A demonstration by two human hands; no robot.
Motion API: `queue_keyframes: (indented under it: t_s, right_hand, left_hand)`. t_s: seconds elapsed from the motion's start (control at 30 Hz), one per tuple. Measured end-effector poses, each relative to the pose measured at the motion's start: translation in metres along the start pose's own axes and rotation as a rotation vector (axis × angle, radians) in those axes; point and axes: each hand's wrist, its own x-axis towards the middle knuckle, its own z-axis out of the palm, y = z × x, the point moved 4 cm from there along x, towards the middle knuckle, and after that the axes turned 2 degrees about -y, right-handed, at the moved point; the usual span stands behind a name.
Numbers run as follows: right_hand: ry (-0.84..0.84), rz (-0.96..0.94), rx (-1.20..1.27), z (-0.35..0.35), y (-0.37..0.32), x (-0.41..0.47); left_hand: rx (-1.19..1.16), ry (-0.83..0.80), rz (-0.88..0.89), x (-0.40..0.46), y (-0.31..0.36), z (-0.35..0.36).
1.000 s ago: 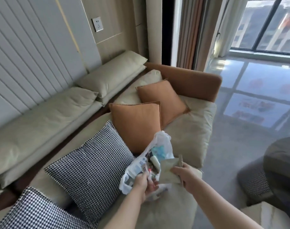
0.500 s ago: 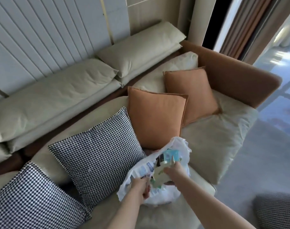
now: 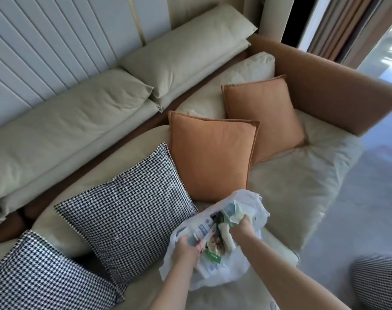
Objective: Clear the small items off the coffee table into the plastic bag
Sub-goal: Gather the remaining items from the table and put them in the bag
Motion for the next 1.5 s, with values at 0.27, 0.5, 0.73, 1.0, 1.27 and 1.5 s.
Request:
queue_keyframes:
  t_s: [0.27,0.5,0.73,1.0,1.27,1.5]
  right_hand:
    - [0.086,-0.11,-0.023,-0.011,0.016,-0.05]
    - [0.219,-0.198,0.007,-0.025,0.067,-0.102]
    - [0.419,-0.179,0.008,-0.054,0.148,-0.156]
    - [0.66,-0.017,-0.038,-0.112,0.269,-0.211]
    - [0.757,0.148,0.198,-0.151,0.439,-0.27]
    - [0.82,0.351,0.368,-0.146,0.598,-0.33]
  left_hand:
    - [0.394,-0.19,0.196,-0.051,0.011,-0.009]
    - [0.691,-0.314,0.496,-0.109,0.013,0.004]
    - [0.957,-0.414,0.679,-0.162,-0.012,0.058]
    - [1.291,-0.626,0.882,-0.247,-0.071,0.163]
    - [1.519,-0.767,1.046,-0.345,-0.181,0.257]
    - [1.709,-0.861,1.088,-0.41,-0.297,0.308]
